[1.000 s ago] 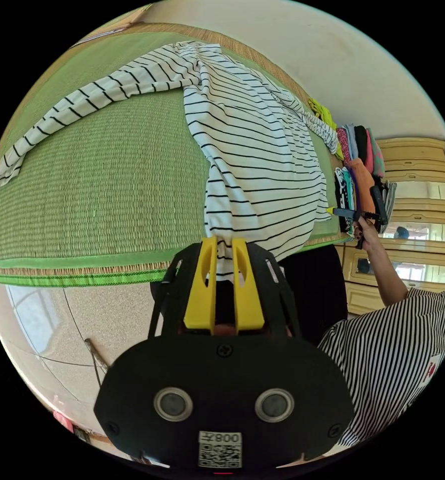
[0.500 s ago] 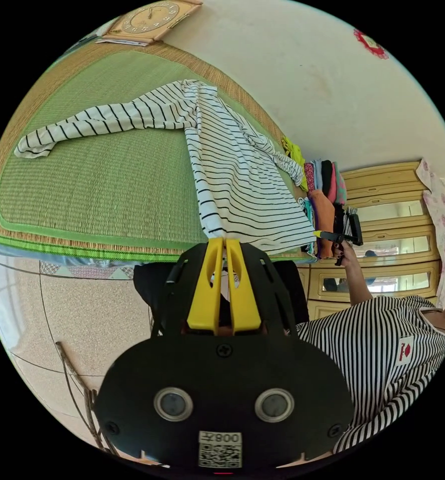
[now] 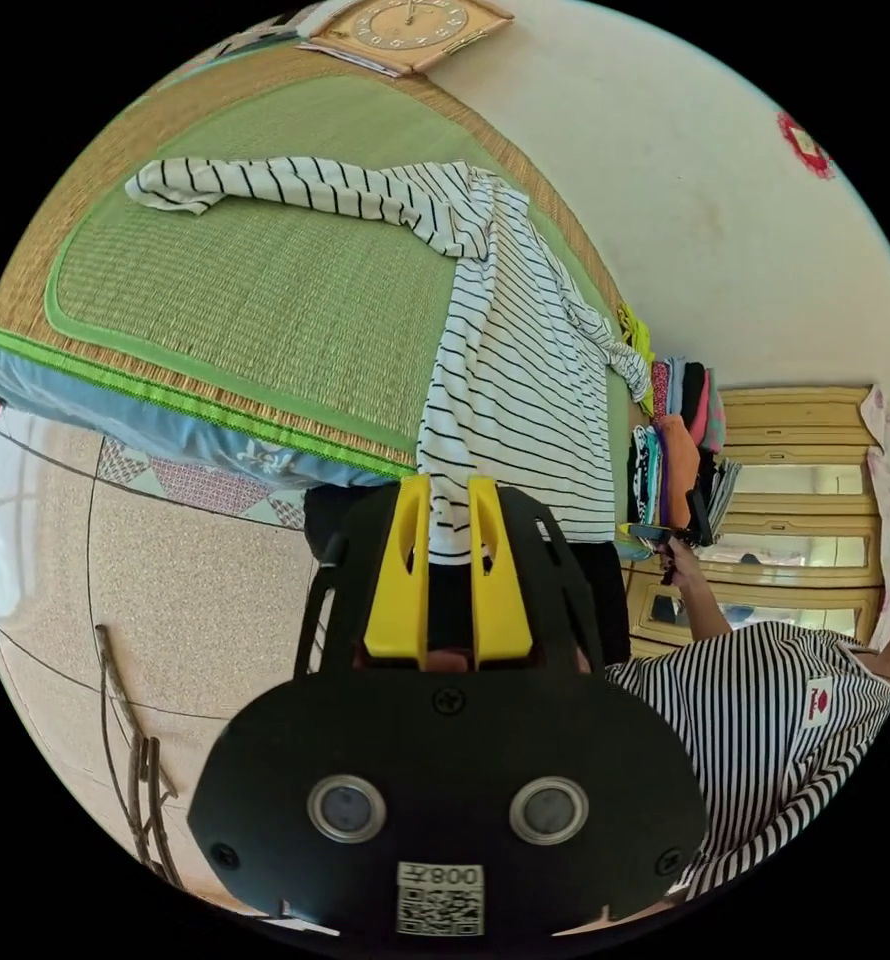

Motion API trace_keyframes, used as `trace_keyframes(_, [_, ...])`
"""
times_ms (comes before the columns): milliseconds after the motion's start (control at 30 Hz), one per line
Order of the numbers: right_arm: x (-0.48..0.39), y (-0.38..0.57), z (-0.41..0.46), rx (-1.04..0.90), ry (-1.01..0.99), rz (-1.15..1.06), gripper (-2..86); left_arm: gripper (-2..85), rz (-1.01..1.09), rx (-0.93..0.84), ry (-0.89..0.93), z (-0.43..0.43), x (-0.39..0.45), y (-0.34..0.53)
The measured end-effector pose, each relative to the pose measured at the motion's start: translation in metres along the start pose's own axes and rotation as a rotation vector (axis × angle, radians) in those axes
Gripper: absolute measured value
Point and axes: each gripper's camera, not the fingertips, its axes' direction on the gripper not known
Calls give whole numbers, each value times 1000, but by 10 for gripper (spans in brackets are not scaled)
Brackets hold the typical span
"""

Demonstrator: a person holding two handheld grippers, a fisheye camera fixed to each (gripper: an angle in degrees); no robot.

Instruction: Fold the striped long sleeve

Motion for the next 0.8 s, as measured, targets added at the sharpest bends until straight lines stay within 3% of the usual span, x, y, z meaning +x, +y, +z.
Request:
trace_keyframes(167, [-36,-33,-49,236,68,-91,58,73,119,56,20,-6,25,-45])
trace_keyframes(400, [-179,-161,-73,443,356,-478,82,74,350,0,118,50,92,-160])
trace_keyframes(633, [-237,-244,-33,375,668,-664,60,71,427,-16,138,81,122,-238])
trace_keyframes(800, [-237,-262,-25,329,683,-697,22,70,434,-14,144,83,126,-264])
